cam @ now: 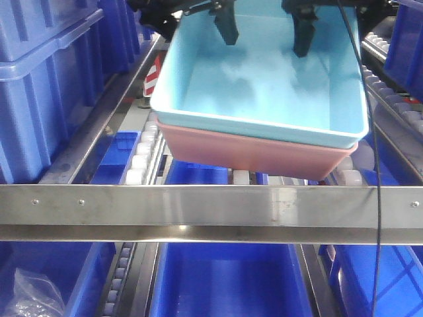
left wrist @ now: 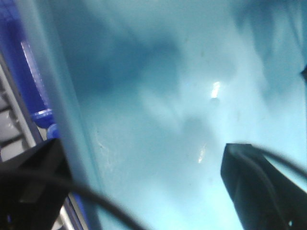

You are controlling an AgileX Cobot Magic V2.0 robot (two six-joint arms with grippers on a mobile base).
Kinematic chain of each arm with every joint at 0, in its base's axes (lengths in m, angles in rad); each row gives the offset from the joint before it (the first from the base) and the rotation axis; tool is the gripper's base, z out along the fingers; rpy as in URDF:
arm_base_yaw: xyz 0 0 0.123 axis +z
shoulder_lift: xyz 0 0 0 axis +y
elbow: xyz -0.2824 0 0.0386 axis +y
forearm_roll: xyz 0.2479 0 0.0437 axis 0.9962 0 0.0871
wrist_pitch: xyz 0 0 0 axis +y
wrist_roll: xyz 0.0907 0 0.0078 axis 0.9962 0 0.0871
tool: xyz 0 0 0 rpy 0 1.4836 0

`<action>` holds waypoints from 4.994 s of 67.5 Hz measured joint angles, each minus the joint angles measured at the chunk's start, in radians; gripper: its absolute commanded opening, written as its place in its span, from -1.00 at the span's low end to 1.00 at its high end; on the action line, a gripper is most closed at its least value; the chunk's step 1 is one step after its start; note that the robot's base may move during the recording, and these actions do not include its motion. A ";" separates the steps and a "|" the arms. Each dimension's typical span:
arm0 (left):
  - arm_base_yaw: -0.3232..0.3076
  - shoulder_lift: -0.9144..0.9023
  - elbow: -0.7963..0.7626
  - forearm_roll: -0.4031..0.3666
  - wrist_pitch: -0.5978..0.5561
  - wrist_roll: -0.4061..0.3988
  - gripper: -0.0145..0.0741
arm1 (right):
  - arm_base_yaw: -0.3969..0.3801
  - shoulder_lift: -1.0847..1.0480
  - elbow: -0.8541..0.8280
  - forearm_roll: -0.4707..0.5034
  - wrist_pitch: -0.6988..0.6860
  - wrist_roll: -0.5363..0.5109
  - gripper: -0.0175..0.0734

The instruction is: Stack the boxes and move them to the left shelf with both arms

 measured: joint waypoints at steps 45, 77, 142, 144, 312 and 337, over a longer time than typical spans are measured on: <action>0.020 -0.031 -0.015 0.184 0.072 -0.186 0.34 | -0.014 -0.073 0.000 -0.032 -0.008 0.011 0.76; 0.020 -0.089 -0.015 0.146 0.194 -0.201 -0.73 | -0.014 -0.142 0.000 0.008 0.020 0.016 -0.54; -0.136 -0.374 0.062 0.309 0.270 -0.348 -0.67 | -0.014 -0.634 0.719 0.055 -0.408 0.018 -0.50; -0.136 -0.400 0.087 0.314 0.262 -0.349 -0.67 | -0.014 -0.654 0.745 0.055 -0.426 0.018 -0.50; 0.643 -2.104 2.079 0.047 -0.701 -0.022 -0.68 | -0.014 -1.405 1.646 0.047 -0.879 0.018 -0.50; 0.626 -2.104 2.079 0.166 -0.700 -0.188 -0.68 | -0.014 -1.405 1.646 0.047 -0.879 0.018 -0.50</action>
